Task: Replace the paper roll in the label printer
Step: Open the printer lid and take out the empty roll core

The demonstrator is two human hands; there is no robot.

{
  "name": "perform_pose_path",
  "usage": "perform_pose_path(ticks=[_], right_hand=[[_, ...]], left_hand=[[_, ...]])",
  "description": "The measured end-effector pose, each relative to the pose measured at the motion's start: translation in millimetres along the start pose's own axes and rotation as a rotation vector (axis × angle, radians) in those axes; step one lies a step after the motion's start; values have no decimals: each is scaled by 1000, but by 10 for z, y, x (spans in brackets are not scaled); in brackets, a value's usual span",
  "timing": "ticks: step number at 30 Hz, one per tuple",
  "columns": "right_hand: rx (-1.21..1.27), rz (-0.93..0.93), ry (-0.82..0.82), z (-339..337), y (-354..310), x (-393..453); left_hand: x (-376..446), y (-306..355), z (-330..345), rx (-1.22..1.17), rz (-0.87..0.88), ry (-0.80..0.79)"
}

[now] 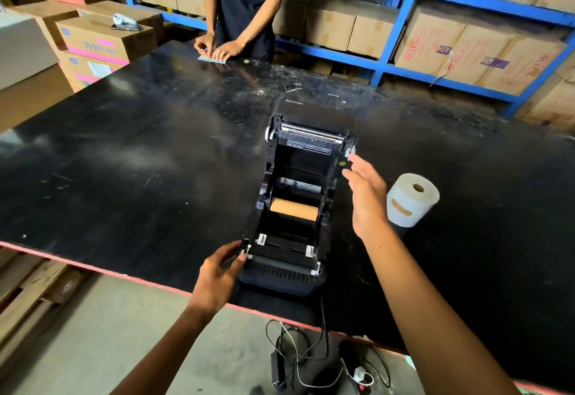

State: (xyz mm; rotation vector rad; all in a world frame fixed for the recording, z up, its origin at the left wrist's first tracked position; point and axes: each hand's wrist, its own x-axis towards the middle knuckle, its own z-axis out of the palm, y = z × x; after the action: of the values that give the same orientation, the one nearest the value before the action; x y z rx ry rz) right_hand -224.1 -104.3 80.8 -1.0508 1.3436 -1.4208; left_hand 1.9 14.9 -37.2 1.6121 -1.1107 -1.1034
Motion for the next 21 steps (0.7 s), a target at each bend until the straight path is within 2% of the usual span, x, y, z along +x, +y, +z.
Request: perform_pose_path(ticks=[2,6,9,12,16,21], right_hand=[[-161,-29,-9,8,190,-44],[-816,20,-230,-48,682,-125],[-1006,-63,-240,-67,853,-113],[-1076,-235,-193,-55,848,-9],[-1066,-299,-225,-55,783,79],[-700,-261,-303,-74,575,107]], left_hand=[[7,-10,7,-14,-5,5],[10,-19,5,-38,-12,-4],[32,-14,-3,-36,-19,-5],[118,40,-50,-19,-43,-16],[345,191,-108,57,-7,-19],[648,539,91,98,81,1]])
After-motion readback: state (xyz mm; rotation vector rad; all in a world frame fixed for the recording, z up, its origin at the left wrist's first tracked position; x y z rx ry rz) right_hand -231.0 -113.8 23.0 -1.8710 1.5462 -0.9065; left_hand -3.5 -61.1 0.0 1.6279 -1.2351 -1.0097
